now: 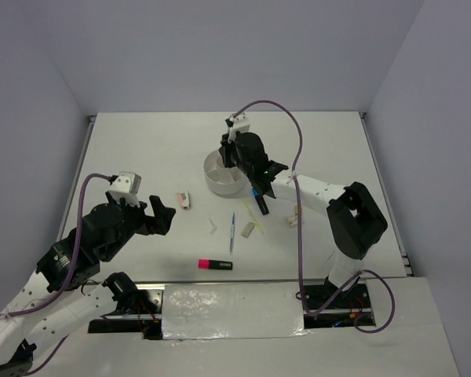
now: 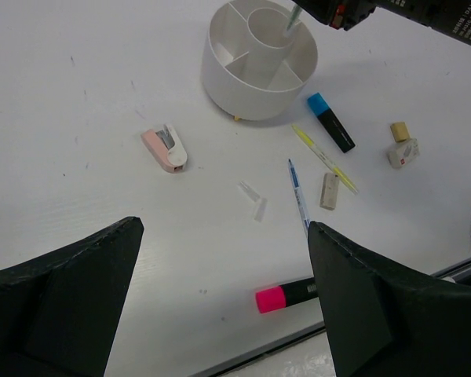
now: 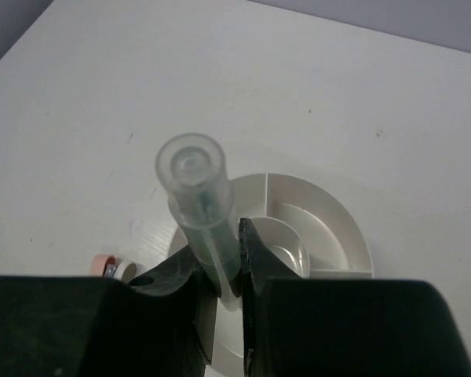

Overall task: Sort the stationery into containers
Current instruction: Place the pen in the storage box.

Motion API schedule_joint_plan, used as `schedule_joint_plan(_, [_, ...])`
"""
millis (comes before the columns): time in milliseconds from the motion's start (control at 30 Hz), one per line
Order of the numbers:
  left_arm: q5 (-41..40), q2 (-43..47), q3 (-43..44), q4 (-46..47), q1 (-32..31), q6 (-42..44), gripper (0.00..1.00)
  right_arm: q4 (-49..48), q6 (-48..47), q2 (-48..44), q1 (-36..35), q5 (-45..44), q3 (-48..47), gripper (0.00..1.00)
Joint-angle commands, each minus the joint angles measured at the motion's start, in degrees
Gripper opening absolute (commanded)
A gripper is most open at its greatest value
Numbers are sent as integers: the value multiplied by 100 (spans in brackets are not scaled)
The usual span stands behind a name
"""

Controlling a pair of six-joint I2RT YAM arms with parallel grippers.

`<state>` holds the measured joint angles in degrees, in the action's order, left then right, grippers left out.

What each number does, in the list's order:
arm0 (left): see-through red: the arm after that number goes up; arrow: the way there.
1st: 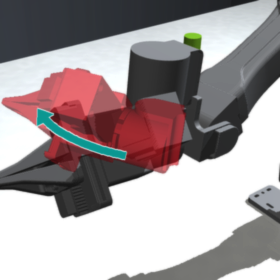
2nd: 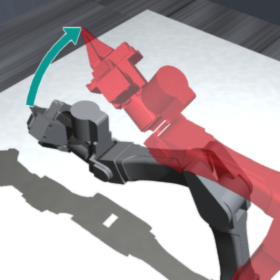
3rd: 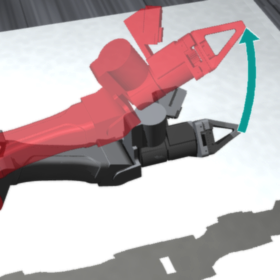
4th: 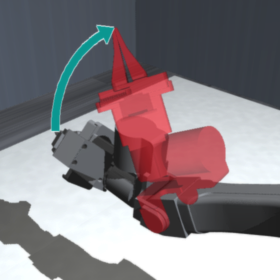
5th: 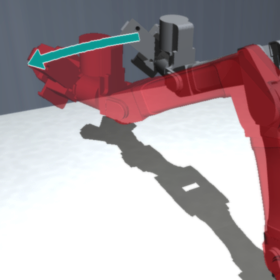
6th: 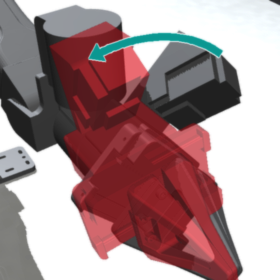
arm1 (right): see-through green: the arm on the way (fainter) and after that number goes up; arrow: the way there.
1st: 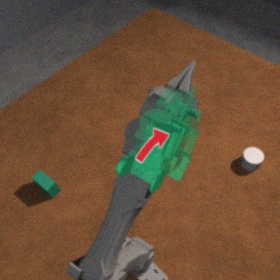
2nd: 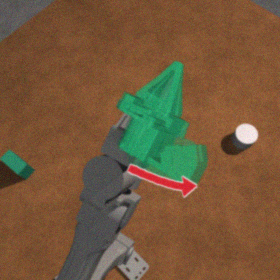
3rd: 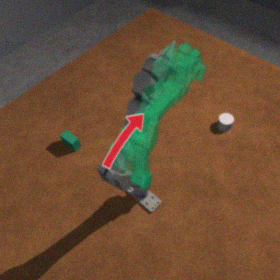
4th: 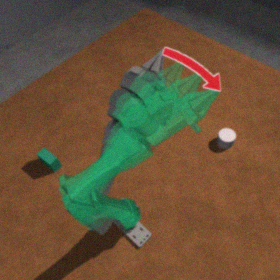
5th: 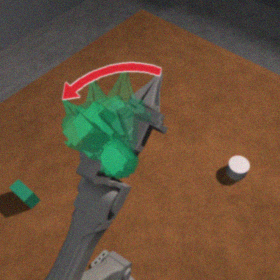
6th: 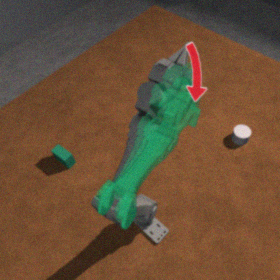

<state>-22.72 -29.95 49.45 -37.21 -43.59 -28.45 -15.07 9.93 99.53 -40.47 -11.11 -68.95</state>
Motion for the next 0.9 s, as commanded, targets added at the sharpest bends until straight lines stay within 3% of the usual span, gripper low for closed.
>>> schedule_joint_plan(0, [136,25,21,293,-9,129,99,-427,-106,119,21,48,-312,5])
schedule_joint_plan(300, [180,42,-6,311,-9,155,99,-496,-264,357,74,-31,-401,14])
schedule_joint_plan(433, [215,-1,3,311,-9,173,99,-611,-238,383,109,48,-304,33])
schedule_joint_plan(467, [224,-2,3,311,-9,173,99,-663,-229,392,101,91,-269,45])
schedule_joint_plan(733, [268,69,-15,346,-9,199,99,-638,-229,366,109,153,-260,57])
schedule_joint_plan(867, [242,42,-14,329,-9,190,99,-550,-176,-64,109,110,-242,65])
